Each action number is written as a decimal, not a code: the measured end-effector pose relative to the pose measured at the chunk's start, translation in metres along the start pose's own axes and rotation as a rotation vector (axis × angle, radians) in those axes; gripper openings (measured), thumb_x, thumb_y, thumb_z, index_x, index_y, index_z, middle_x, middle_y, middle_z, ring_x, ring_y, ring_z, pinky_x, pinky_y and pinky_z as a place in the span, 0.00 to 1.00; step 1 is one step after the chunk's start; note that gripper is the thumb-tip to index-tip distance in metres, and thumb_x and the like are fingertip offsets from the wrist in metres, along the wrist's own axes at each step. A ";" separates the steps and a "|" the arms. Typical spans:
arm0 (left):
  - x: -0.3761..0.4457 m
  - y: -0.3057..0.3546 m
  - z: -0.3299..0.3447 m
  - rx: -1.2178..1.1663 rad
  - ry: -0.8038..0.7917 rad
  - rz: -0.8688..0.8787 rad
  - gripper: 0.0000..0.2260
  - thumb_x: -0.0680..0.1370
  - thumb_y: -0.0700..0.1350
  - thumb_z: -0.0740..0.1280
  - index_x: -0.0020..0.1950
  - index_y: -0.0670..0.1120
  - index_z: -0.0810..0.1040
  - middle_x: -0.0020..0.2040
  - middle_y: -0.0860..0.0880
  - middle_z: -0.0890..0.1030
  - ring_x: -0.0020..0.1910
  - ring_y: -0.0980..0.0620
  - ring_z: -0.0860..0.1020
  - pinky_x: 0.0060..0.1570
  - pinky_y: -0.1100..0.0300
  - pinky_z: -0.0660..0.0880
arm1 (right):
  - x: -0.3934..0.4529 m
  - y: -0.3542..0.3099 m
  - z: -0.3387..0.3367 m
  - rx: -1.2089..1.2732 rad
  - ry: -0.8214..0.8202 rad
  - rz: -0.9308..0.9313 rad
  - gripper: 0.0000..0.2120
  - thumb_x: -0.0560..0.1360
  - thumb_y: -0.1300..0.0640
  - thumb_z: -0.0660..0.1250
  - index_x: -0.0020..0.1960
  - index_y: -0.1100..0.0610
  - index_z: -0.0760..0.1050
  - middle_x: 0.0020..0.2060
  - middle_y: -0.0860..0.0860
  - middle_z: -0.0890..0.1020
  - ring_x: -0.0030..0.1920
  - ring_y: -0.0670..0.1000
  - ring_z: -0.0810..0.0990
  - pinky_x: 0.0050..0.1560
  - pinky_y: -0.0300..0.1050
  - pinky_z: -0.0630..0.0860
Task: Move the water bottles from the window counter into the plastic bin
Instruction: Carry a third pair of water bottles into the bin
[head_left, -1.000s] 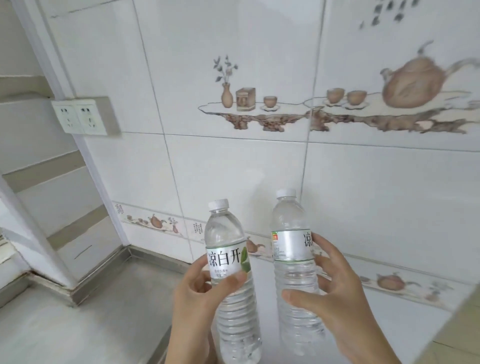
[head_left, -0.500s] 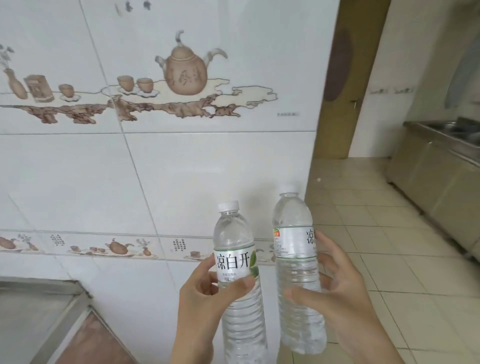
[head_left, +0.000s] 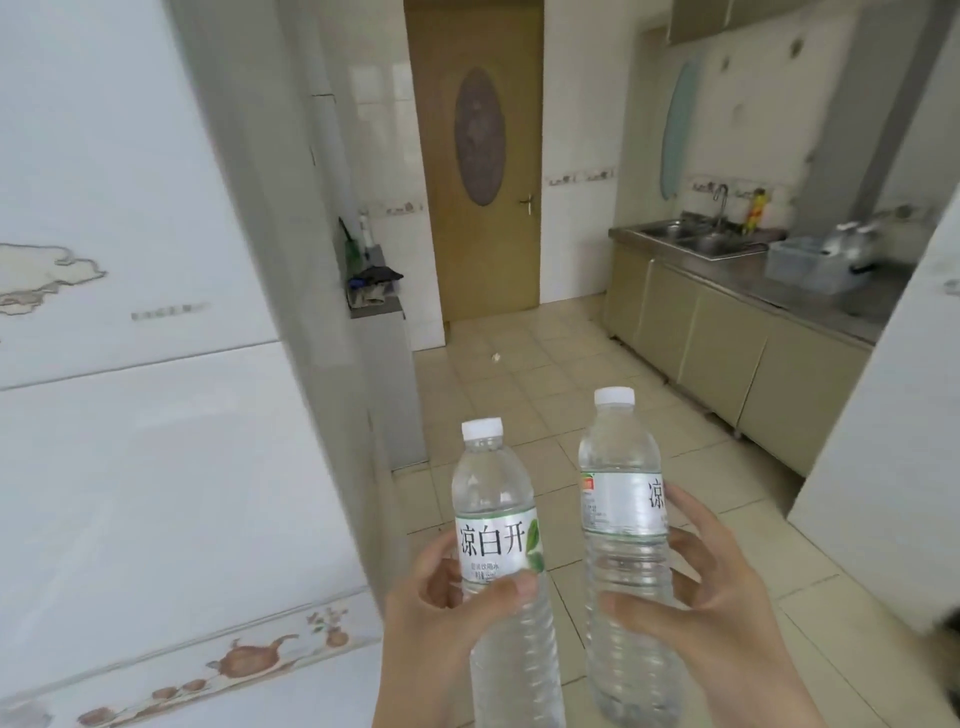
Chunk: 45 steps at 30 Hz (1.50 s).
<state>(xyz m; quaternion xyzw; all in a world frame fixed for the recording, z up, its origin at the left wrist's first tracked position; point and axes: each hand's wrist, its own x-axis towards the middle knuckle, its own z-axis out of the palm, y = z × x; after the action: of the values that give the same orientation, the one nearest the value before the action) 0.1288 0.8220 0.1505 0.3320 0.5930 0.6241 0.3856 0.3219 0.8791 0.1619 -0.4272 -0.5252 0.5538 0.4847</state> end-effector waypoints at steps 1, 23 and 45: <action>0.013 -0.001 0.012 0.008 -0.017 0.002 0.30 0.47 0.53 0.82 0.49 0.57 0.86 0.44 0.47 0.88 0.51 0.38 0.83 0.55 0.41 0.77 | 0.011 0.001 -0.008 0.006 0.028 0.003 0.49 0.42 0.60 0.80 0.60 0.34 0.73 0.48 0.47 0.83 0.50 0.51 0.84 0.56 0.61 0.78; 0.274 0.006 0.261 -0.024 -0.375 0.027 0.28 0.53 0.49 0.82 0.53 0.56 0.84 0.41 0.50 0.86 0.38 0.57 0.81 0.34 0.70 0.74 | 0.279 -0.012 -0.149 -0.035 0.346 -0.062 0.44 0.55 0.72 0.79 0.59 0.35 0.73 0.49 0.50 0.83 0.49 0.55 0.83 0.44 0.54 0.79; 0.521 -0.005 0.600 -0.013 -0.290 0.047 0.28 0.52 0.52 0.81 0.52 0.58 0.84 0.45 0.49 0.87 0.49 0.41 0.82 0.43 0.56 0.78 | 0.623 -0.023 -0.379 0.003 0.289 -0.066 0.43 0.49 0.64 0.79 0.58 0.34 0.74 0.51 0.48 0.82 0.51 0.55 0.83 0.54 0.64 0.78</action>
<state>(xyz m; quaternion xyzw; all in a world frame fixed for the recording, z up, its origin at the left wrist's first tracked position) 0.4010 1.5688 0.1690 0.4300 0.5190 0.5822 0.4548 0.5934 1.5559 0.1752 -0.4842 -0.4628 0.4711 0.5740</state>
